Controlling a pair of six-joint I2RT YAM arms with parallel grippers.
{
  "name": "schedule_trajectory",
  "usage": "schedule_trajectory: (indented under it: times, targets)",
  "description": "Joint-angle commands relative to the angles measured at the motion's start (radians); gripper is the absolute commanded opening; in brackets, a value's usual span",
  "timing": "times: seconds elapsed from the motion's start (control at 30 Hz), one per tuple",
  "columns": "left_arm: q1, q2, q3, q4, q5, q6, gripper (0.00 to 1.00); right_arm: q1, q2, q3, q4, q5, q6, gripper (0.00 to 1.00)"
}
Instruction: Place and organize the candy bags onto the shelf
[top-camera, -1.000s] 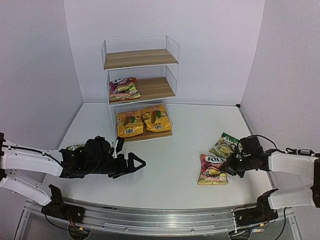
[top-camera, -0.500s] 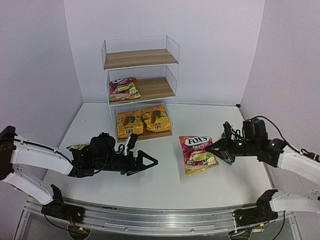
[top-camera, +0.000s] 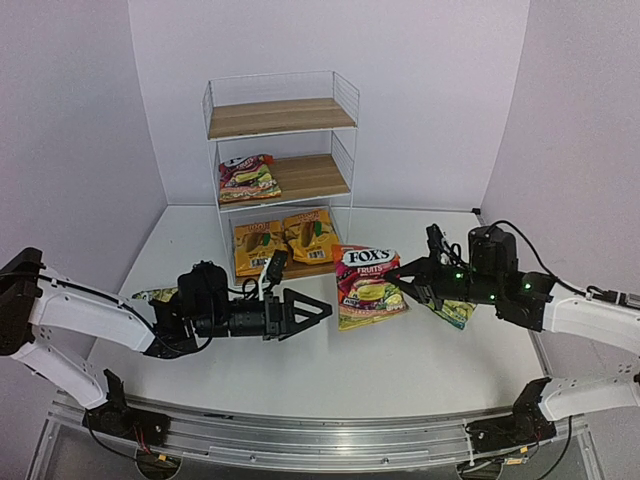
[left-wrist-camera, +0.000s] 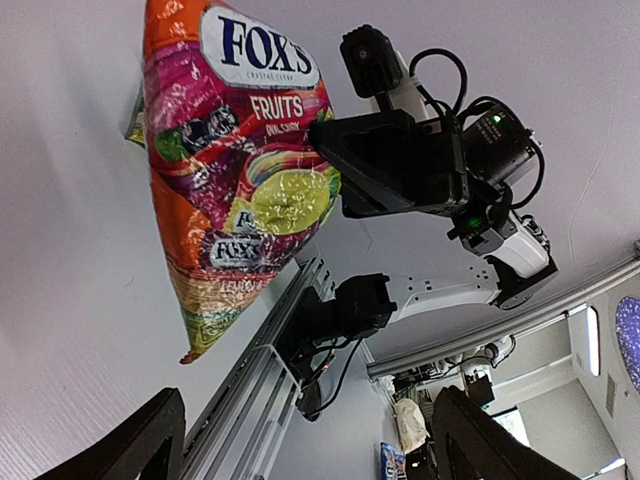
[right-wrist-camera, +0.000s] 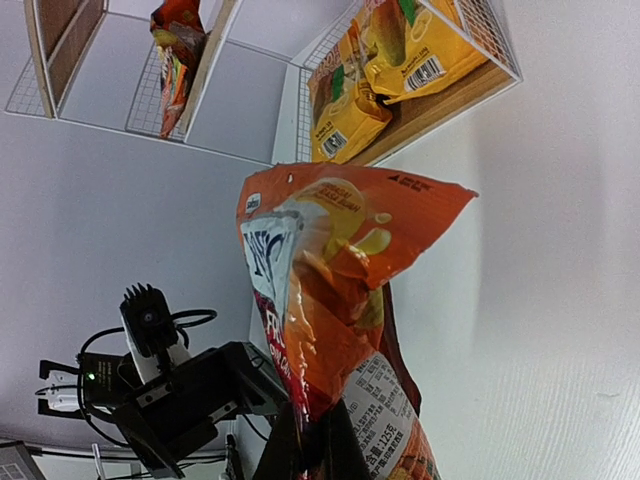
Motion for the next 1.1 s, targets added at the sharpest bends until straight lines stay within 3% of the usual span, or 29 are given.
schedule_trajectory:
  times: [0.0, 0.4, 0.73, 0.87, 1.07]
  targets:
    - [-0.018, 0.049, 0.076, 0.031, -0.027, 0.021, 0.83, 0.017, 0.007, 0.039, 0.193, 0.071, 0.077, 0.0]
    - [-0.02, 0.081, 0.133, 0.038, -0.11, 0.053, 0.81, 0.038, 0.022, 0.079, 0.236, 0.047, 0.158, 0.0]
    - [-0.02, 0.128, 0.194, 0.058, -0.096, 0.065, 0.74, 0.075, 0.05, 0.075, 0.313, 0.071, 0.195, 0.0]
    - [-0.021, 0.137, 0.203, 0.079, -0.106, 0.058, 0.63, 0.088, 0.065, 0.074, 0.336, 0.075, 0.2, 0.0]
    - [-0.02, 0.11, 0.19, 0.094, -0.164, 0.045, 0.33, 0.092, 0.066, 0.065, 0.337, 0.074, 0.2, 0.0]
